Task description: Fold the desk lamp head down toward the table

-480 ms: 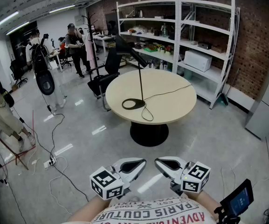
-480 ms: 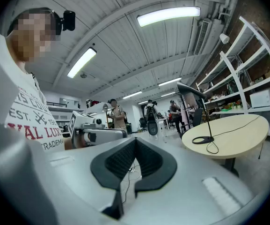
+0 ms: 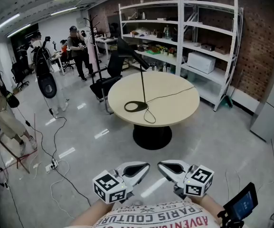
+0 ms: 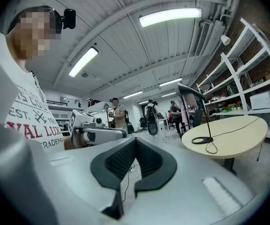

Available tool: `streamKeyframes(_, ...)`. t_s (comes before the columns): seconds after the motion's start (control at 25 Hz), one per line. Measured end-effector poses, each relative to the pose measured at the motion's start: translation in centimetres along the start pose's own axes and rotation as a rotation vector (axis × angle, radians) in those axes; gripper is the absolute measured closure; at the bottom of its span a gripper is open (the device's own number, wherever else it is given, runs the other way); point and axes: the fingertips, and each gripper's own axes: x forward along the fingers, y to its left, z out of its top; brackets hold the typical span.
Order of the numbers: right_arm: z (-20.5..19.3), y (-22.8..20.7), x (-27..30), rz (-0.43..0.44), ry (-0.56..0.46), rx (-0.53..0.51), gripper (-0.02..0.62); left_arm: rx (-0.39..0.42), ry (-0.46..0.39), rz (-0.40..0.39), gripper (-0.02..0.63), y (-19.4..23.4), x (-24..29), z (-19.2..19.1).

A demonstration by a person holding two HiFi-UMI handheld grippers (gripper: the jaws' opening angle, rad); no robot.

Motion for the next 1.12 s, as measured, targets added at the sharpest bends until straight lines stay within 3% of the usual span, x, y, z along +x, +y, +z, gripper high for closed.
streamKeyframes(0.52, 0.6, -1.6, -1.2, -0.039, -0.020, 0.022, 0.594, -0.003, -0.010, -0.003, 0.604, -0.3, 0.6, 0.7)
streamKeyframes(0.76, -0.9, -2.7, -0.5, -0.024, -0.004, 0.060, 0.594, -0.057, -0.006, 0.022, 0.604, 1.6, 1.0, -0.6)
streamKeyframes(1.12, -0.8, -8.6, 1.5, -0.055, -0.001, 0.080, 0.594, -0.052, 0.021, -0.013, 0.604, 6.3, 4.9, -0.3)
